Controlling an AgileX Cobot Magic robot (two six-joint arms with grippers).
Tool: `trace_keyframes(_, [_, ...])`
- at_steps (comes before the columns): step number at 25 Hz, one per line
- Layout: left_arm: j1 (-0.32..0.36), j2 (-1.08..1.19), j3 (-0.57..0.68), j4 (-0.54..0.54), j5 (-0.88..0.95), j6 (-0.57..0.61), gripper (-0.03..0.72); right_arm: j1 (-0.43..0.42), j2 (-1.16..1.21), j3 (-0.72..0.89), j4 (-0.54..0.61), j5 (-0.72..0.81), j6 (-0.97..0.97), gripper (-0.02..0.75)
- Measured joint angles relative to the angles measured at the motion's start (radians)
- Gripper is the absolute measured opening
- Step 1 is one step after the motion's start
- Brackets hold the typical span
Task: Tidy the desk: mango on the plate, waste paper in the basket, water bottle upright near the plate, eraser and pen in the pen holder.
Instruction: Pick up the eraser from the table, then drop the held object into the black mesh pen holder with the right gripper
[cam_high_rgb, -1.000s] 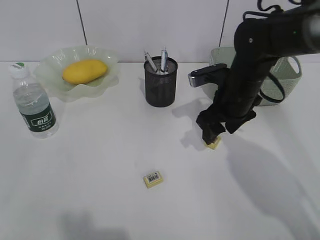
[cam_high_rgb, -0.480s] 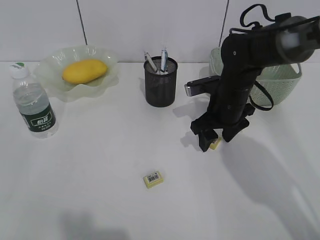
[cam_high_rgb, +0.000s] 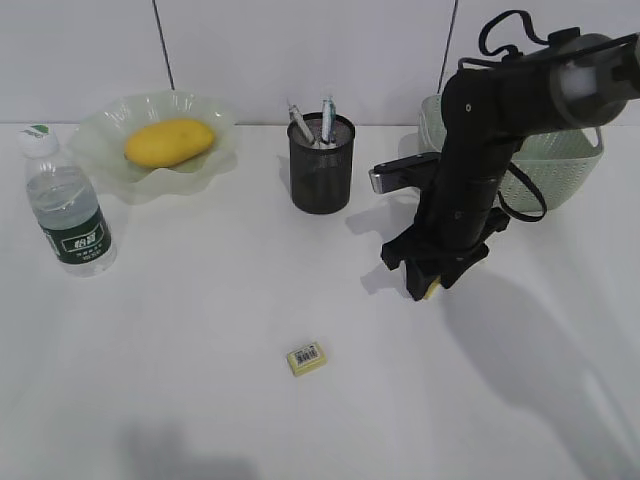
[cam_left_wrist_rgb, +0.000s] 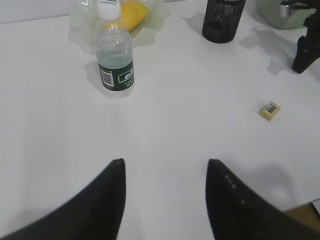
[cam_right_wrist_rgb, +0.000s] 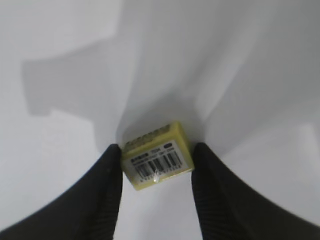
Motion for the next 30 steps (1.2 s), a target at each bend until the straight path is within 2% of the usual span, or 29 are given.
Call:
trace_keyframes(8, [0.0, 0.0, 0.0, 0.0, 0.0, 0.0, 0.397, 0.0, -0.011, -0.018, -0.005, 0.064, 0.001, 0.342])
trace_keyframes(14, [0.0, 0.0, 0.003, 0.0, -0.002, 0.0, 0.397, 0.011, -0.102, -0.11, -0.007, 0.15, 0.001, 0.342])
trace_keyframes(22, [0.0, 0.0, 0.005, 0.0, -0.003, 0.0, 0.396, 0.041, -0.116, -0.422, 0.043, 0.163, 0.001, 0.342])
trace_keyframes(30, [0.0, 0.0, 0.006, 0.0, -0.003, 0.0, 0.396, 0.077, 0.041, -0.704, 0.062, 0.166, 0.037, 0.342])
